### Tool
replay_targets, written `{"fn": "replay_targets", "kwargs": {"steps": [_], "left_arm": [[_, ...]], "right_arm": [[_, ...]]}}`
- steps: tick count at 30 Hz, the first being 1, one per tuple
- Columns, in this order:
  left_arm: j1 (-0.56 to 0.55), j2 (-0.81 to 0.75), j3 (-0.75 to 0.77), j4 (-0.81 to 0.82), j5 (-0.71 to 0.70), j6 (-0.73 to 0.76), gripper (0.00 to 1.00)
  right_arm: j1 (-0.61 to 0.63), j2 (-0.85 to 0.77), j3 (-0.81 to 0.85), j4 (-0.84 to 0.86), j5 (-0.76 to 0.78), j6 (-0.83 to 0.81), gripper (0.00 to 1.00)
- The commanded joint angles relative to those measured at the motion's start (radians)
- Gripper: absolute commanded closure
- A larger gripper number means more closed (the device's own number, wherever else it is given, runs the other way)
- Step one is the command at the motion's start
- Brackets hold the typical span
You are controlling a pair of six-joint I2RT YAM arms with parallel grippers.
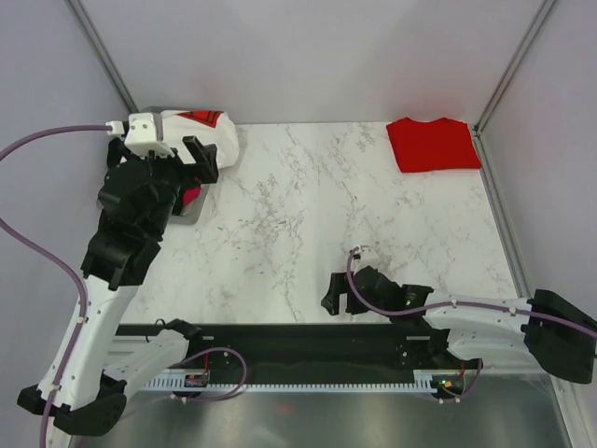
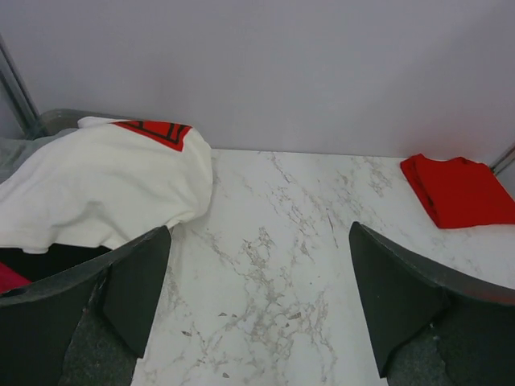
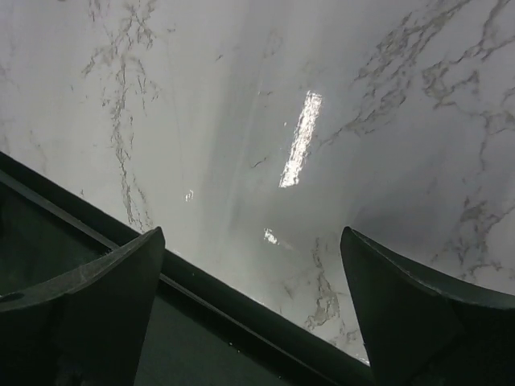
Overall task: Fold and stack the t-shirts
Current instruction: Grab the tshirt from the pile
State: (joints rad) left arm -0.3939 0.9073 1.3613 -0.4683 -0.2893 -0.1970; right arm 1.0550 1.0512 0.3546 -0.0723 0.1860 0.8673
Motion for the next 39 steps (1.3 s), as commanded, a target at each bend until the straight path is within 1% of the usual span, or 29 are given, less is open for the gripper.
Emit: {"fn": "replay_targets", "kwargs": {"steps": [1, 2, 3, 4, 5, 7, 8, 9, 10, 11, 14, 15, 17, 18, 19, 20, 21, 22, 24, 27, 30, 31, 33, 34, 35, 37, 39], "left_arm": [[0.003, -0.03, -0.062, 0.141, -0.08, 0.128, 0.0], [0.004, -0.039, -0.091, 0.166, -0.067, 0.161, 0.0], [0.003, -0.048, -0.158, 0.222, -0.063, 0.229, 0.0], [0.006, -0.045, -0.18, 0.258, -0.104, 0.225, 0.0], [0.007, 0.008, -0.183, 0.263, -0.146, 0.22, 0.0], [0.036, 0.117, -0.101, 0.176, -0.128, 0.2, 0.0], [0.05, 0.254, -0.061, 0.142, -0.069, 0.168, 0.0], [0.072, 0.316, 0.006, 0.113, -0.045, 0.134, 0.0], [0.078, 0.388, 0.033, 0.094, -0.025, 0.125, 0.0], [0.084, 0.506, 0.057, 0.094, -0.004, 0.116, 0.0], [0.11, 0.704, 0.192, 0.059, -0.011, 0.079, 0.03], [0.133, 0.84, 0.281, 0.037, -0.01, 0.061, 0.03], [0.156, 0.967, 0.376, -0.051, -0.016, 0.013, 0.05], [0.164, 1.017, 0.456, -0.079, -0.039, -0.01, 0.06], [0.164, 1.115, 0.494, -0.099, -0.072, -0.012, 0.06], [0.164, 1.155, 0.528, -0.128, -0.12, -0.002, 0.06], [0.164, 1.191, 0.589, -0.141, -0.138, 0.02, 0.06], [0.165, 1.258, 0.617, -0.153, -0.16, 0.031, 0.06], [0.164, 1.306, 0.671, -0.171, -0.212, 0.059, 0.06], [0.167, 1.36, 0.693, -0.174, -0.244, 0.074, 0.08], [0.167, 1.375, 0.7, -0.168, -0.254, 0.073, 0.15], [0.167, 1.378, 0.702, -0.165, -0.255, 0.074, 0.19], [0.167, 1.383, 0.719, -0.162, -0.267, 0.077, 0.25], [0.167, 1.386, 0.726, -0.162, -0.271, 0.083, 0.33], [0.167, 1.387, 0.736, -0.162, -0.289, 0.091, 0.35], [0.167, 1.392, 0.76, -0.161, -0.313, 0.108, 0.36], [0.167, 1.397, 0.774, -0.161, -0.346, 0.134, 0.31]], "right_arm": [[0.049, 0.076, -0.009, 0.132, 0.076, 0.001, 0.02], [0.054, 0.092, -0.008, 0.143, 0.078, -0.002, 0.02], [0.06, 0.114, -0.008, 0.153, 0.089, -0.005, 0.02], [0.06, 0.127, -0.009, 0.173, 0.09, -0.007, 0.02], [0.06, 0.139, -0.009, 0.18, 0.095, -0.008, 0.02], [0.06, 0.167, -0.008, 0.196, 0.09, -0.016, 0.02], [0.06, 0.17, -0.008, 0.203, 0.087, -0.02, 0.02], [0.06, 0.174, -0.011, 0.21, 0.083, -0.024, 0.02], [0.06, 0.17, -0.022, 0.222, 0.079, -0.025, 0.02], [0.06, 0.168, -0.026, 0.229, 0.076, -0.025, 0.02], [0.06, 0.152, -0.043, 0.244, 0.079, -0.021, 0.02], [0.06, 0.145, -0.046, 0.246, 0.082, -0.016, 0.02], [0.06, 0.144, -0.051, 0.246, 0.089, -0.011, 0.02], [0.06, 0.142, -0.051, 0.246, 0.089, -0.011, 0.02], [0.06, 0.145, -0.049, 0.246, 0.089, -0.008, 0.02], [0.06, 0.145, -0.051, 0.244, 0.092, -0.008, 0.02], [0.06, 0.147, -0.051, 0.244, 0.093, -0.007, 0.02], [0.06, 0.145, -0.051, 0.243, 0.095, -0.007, 0.02], [0.059, 0.142, -0.051, 0.243, 0.098, -0.005, 0.02], [0.057, 0.144, -0.051, 0.243, 0.099, -0.005, 0.02], [0.056, 0.156, -0.048, 0.244, 0.101, -0.005, 0.02], [0.054, 0.159, -0.045, 0.244, 0.098, -0.005, 0.02], [0.053, 0.17, -0.042, 0.244, 0.096, -0.005, 0.02], [0.053, 0.171, -0.039, 0.244, 0.095, -0.005, 0.02], [0.051, 0.173, -0.04, 0.244, 0.095, -0.005, 0.02], [0.053, 0.179, -0.037, 0.246, 0.092, -0.005, 0.02], [0.051, 0.182, -0.037, 0.246, 0.09, -0.005, 0.02]]}}
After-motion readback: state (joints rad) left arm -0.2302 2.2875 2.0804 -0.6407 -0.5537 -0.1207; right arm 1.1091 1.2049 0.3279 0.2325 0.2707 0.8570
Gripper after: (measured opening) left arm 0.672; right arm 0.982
